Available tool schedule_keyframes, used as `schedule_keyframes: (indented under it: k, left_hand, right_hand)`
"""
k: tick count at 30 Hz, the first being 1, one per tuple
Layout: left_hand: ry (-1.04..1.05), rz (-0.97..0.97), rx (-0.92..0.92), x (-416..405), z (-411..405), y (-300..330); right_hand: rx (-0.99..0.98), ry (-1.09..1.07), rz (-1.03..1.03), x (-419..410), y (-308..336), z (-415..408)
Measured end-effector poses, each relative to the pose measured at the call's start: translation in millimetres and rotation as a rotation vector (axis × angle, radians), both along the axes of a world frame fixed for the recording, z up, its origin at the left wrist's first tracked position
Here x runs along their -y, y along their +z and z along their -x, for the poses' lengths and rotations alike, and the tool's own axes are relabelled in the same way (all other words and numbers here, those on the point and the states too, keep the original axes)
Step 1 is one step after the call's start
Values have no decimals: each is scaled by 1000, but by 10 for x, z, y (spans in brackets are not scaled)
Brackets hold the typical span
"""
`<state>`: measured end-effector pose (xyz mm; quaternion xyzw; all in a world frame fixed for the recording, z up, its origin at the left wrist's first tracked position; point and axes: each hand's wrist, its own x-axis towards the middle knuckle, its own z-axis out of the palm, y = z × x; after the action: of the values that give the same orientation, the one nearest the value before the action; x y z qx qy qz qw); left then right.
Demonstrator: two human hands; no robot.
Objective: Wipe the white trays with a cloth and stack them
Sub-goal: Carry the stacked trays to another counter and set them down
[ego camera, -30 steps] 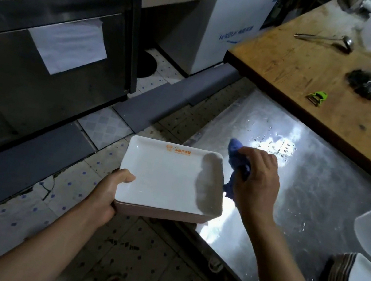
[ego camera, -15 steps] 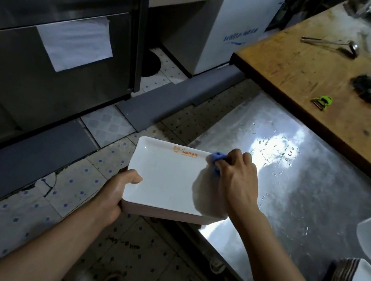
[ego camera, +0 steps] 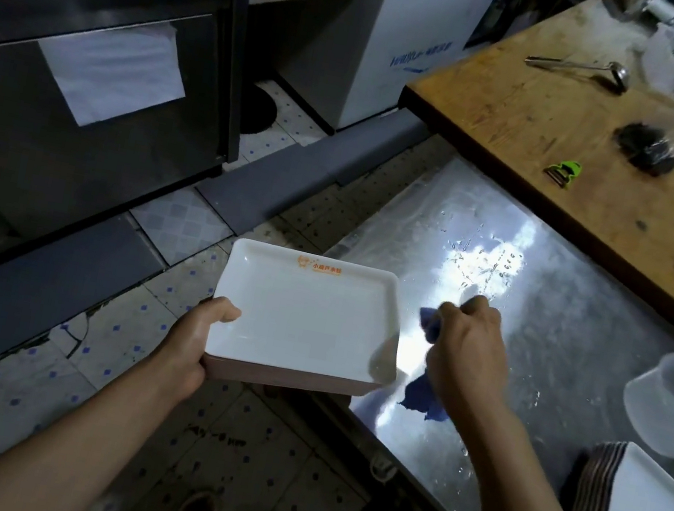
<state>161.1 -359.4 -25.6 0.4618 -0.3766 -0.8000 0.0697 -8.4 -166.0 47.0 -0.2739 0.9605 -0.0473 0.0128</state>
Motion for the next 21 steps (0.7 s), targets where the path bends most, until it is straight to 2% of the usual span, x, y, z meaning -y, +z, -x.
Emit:
schedule_keyframes:
  k: [2, 5, 10, 12, 14, 15, 17, 19, 21]
  left_hand:
    - [2, -18, -9, -10, -3, -2]
    - [5, -26, -14, -20, 0, -1]
    - [-2, -2, -5, -35, -6, 19]
    - [-6, 3, -5, -38, -10, 16]
    - [-7, -4, -9, -38, -10, 23]
    - [-8, -8, -15, -38, -13, 30]
    - [-12, -16, -34, -34, -22, 34]
    - [-26, -24, -67, -25, -37, 35]
    - [-32, -30, -98, -17, -50, 36]
  right_hand:
    - [5, -103, 68, -153, -87, 101]
    - [72, -179, 46, -299, -313, 221]
    - [266, -176, -85, -423, -610, 249]
    - [232, -144, -59, -419, -625, 214]
    - [254, -145, 244, -357, -613, 140]
    - [375, -194, 441, -303, -581, 92]
    - [770, -337, 780, -158, -494, -42]
    - [1072, -430, 970, -63, -485, -129]
    - [1182, -440, 1008, -21, -528, -173]
